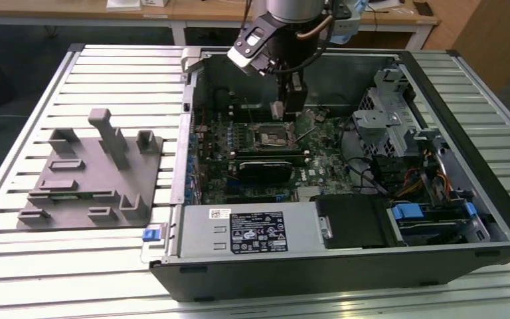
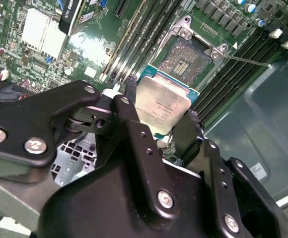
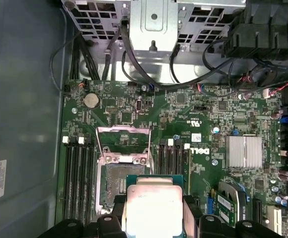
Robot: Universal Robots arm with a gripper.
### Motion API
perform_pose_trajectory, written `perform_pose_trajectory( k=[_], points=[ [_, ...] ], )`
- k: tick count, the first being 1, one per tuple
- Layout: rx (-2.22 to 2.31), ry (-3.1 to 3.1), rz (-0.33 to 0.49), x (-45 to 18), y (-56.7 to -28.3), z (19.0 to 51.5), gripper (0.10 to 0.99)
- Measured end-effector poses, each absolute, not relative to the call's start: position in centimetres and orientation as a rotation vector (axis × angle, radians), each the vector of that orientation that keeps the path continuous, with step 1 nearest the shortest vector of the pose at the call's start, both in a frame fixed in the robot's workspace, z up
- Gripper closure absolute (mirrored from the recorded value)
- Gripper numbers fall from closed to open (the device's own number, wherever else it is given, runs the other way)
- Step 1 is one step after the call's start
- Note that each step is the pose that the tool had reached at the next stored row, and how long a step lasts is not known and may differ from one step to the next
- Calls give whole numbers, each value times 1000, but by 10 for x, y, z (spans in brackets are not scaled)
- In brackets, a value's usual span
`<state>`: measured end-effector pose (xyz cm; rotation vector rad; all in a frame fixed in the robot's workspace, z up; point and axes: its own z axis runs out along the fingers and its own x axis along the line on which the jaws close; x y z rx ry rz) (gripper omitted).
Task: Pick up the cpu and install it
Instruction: 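Place the cpu into insertion slot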
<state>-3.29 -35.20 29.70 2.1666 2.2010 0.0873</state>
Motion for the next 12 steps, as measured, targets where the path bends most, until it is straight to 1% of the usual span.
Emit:
perform_pose_trajectory(
  k=[12],
  points=[
    [2158,2208,86,-34,-348,278,549]
  ],
)
